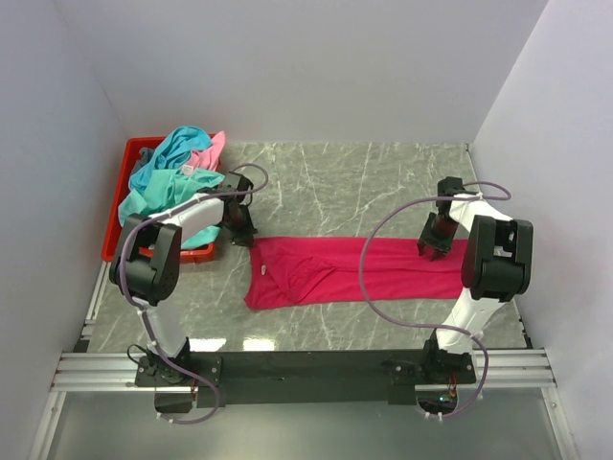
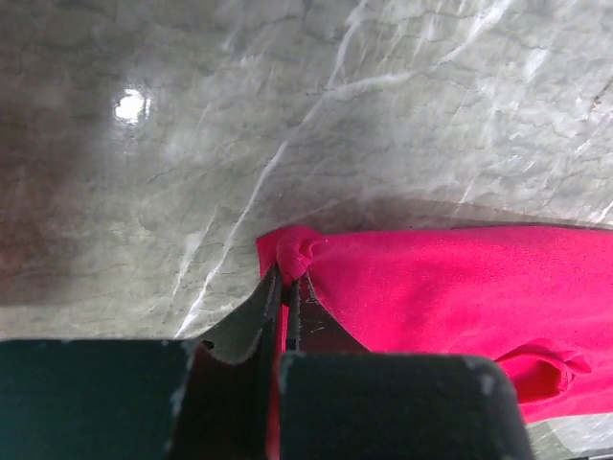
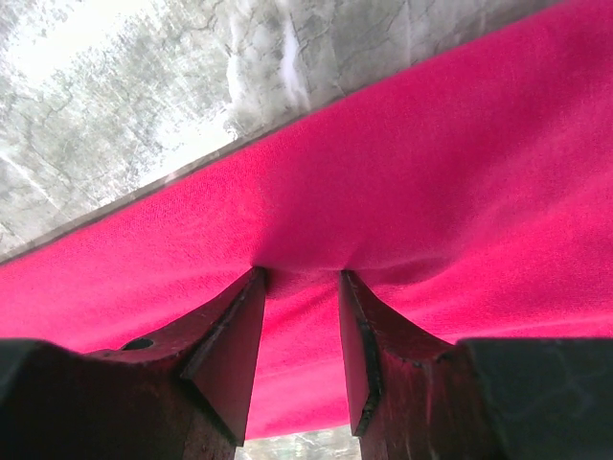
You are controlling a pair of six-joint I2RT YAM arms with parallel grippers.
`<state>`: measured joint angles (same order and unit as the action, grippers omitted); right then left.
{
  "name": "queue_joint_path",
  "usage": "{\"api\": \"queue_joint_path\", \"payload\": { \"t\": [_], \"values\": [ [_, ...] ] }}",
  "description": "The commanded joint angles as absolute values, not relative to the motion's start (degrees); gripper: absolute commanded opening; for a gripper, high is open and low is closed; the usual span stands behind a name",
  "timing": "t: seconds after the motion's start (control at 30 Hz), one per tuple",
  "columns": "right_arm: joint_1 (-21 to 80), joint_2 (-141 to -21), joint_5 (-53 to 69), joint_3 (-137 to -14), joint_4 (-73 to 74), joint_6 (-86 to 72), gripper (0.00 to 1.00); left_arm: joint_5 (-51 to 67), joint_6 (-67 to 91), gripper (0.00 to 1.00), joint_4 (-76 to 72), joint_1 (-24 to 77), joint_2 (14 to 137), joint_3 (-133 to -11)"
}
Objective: Fold and stack the t-shirts
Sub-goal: Fold the tshirt
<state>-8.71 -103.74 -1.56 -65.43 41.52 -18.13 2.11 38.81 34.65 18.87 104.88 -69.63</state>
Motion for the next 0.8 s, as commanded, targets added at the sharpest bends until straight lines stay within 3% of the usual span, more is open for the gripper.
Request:
{"api": "queue_joint_path", "payload": {
  "t": [0.0, 0.17, 0.57, 0.77],
  "values": [
    [-10.37, -105.38, -5.45, -64.25, 38.14, -16.7, 0.44, 1.67, 38.76, 0.01, 33.58, 18.28, 102.74, -69.08],
    [-10.46, -105.64, -5.45, -64.6, 37.79, -16.7, 0.44, 2.11, 38.5, 0.0, 31.55, 18.28, 105.11, -71.45],
    [-10.81, -109.86, -5.45, -70.22, 37.88, -17.31, 0.44, -1.84, 33.57, 0.01, 34.63, 15.74, 123.38, -96.14],
    [-10.72, -111.19, -4.49, -74.26, 38.32, -17.67, 0.44, -0.97, 32.87, 0.04, 34.46, 14.06, 124.98, -98.61]
  ]
}}
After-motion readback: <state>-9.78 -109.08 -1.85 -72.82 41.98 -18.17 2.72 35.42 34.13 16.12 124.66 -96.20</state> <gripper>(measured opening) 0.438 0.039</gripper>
